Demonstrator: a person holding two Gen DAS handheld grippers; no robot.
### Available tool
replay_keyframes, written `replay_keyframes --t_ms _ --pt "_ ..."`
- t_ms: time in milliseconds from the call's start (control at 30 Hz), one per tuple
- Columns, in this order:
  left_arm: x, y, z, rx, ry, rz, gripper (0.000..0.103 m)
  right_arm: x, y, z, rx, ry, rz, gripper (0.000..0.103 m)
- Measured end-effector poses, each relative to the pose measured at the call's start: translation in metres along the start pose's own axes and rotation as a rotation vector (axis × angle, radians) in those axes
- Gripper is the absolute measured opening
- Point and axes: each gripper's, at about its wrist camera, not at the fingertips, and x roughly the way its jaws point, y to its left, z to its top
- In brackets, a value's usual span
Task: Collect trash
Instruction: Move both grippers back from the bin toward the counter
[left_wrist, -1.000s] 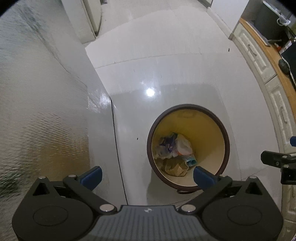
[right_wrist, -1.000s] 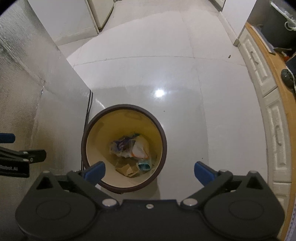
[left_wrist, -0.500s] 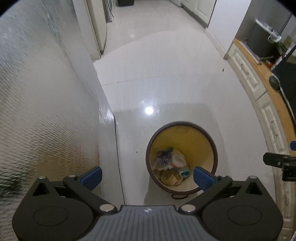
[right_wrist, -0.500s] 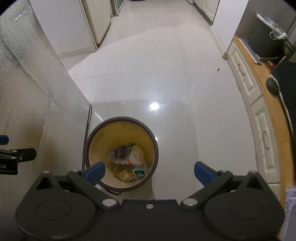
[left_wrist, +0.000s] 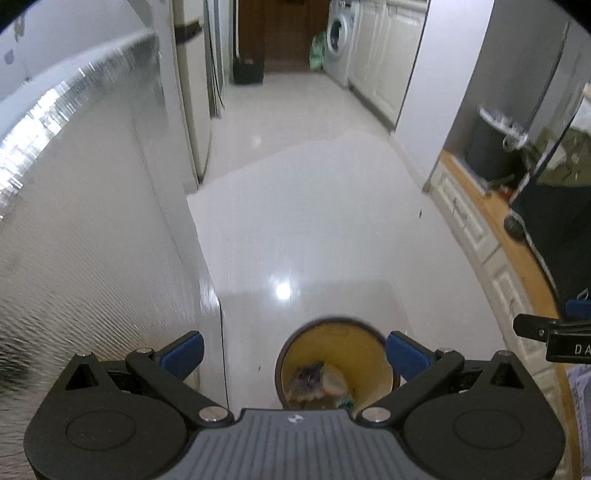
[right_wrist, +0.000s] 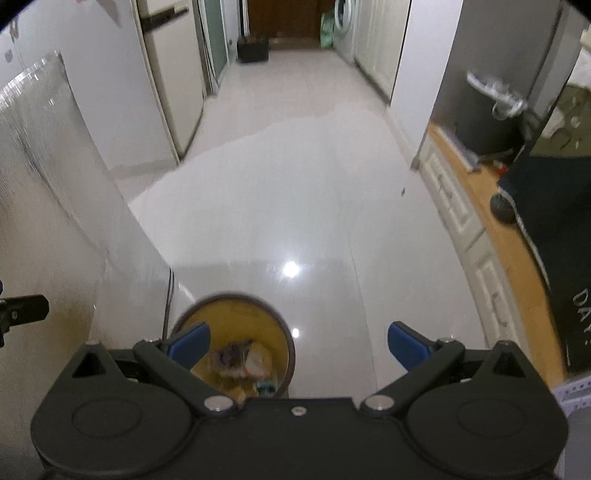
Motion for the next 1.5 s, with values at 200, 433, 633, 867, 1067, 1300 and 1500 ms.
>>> replay_keyframes --t_ms 200,433,633,867,1067,1300,1500 --pt "-0.045 -0.005 0.004 0.001 -0.136 0.007 0.103 -0.045 0.001 0.009 -0.011 -0.154 -0.005 0.103" --pt "-0.111 -0.009 0.008 -0.011 -0.312 -0.019 0.103 -0.098 0.006 0.011 -0.003 -0.324 0.028 0.103" --pt "-0.161 0.003 -0.001 -0.02 -0.406 0.002 0.103 -0.137 0.019 0.01 -0.011 -0.444 0.063 0.103" --pt "-0.225 0.033 -0.016 0.026 -0.496 0.087 0.103 -0.172 0.045 0.006 -0.034 -0.534 0.151 0.103" --pt "-0.275 0.063 -0.031 0.056 -0.553 0.114 0.103 -0.196 0.085 0.006 -0.066 -0.563 0.273 0.103" --pt "-0.316 0.111 -0.045 0.08 -0.593 0.209 0.103 -0.224 0.147 0.01 -0.139 -0.611 0.365 0.103" --pt "-0.337 0.175 -0.055 0.026 -0.593 0.262 0.103 -0.241 0.212 0.019 -0.259 -0.637 0.419 0.103"
